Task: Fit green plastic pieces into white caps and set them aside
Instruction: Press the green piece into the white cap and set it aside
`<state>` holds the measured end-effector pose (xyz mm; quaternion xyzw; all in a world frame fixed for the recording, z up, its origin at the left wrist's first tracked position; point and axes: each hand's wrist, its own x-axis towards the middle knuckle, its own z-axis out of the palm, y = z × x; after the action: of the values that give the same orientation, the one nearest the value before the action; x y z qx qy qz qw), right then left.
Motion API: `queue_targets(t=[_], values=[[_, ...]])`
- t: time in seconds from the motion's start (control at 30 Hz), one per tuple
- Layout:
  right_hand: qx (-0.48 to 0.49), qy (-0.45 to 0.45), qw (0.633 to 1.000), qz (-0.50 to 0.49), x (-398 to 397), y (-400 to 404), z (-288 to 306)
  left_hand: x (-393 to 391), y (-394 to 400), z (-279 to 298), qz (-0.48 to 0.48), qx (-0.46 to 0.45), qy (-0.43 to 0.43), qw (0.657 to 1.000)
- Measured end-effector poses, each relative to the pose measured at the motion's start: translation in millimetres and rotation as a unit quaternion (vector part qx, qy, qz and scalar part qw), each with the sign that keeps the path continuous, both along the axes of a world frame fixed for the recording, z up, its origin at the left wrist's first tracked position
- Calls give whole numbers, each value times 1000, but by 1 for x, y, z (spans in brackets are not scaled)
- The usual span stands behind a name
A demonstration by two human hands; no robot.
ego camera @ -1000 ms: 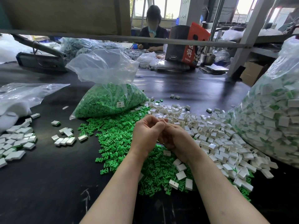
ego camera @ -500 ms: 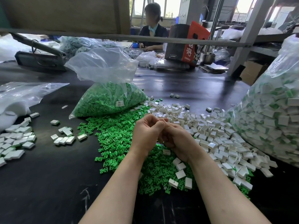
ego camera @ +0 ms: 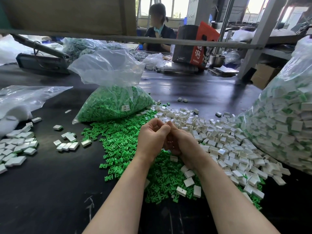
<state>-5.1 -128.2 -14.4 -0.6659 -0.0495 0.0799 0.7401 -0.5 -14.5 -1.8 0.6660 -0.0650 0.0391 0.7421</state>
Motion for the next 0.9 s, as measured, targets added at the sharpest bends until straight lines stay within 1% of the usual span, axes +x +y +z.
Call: queue_targets(t=[0.1, 0.2, 0.27, 0.3, 0.33, 0.4, 0.5, 0.53, 0.6, 0.77, 0.9], values=[[-22, -5, 1000, -1, 1, 1, 1, 1, 5, 2, 10, -4, -3, 1000], [0, -23, 999, -24, 0, -2, 3, 7, 27, 6, 53, 0, -5, 999], [8, -43, 998, -53, -1, -7, 6, 12, 51, 7, 99, 39, -12, 994], [7, -53, 996, -67, 0, -9, 7, 14, 63, 7, 135, 79, -18, 988], [2, -62, 995, -81, 0, -11, 9, 17, 75, 5, 180, 131, -24, 975], [-25, -82, 990, -111, 1, -12, 10, 18, 97, 0, 270, 241, -27, 932], [-79, -112, 981, -141, -1, -12, 10, 19, 119, -8, 360, 341, 26, 868], [-99, -120, 976, -150, -1, -12, 10, 18, 123, -9, 382, 361, 48, 849], [-144, -133, 965, -172, -1, -13, 10, 17, 128, -12, 413, 382, 80, 823], [-243, -137, 931, -236, 2, -22, 7, 17, 136, -18, 442, 422, 137, 780], [-346, -135, 895, -248, 5, -29, 3, 16, 135, -17, 440, 479, 156, 744]])
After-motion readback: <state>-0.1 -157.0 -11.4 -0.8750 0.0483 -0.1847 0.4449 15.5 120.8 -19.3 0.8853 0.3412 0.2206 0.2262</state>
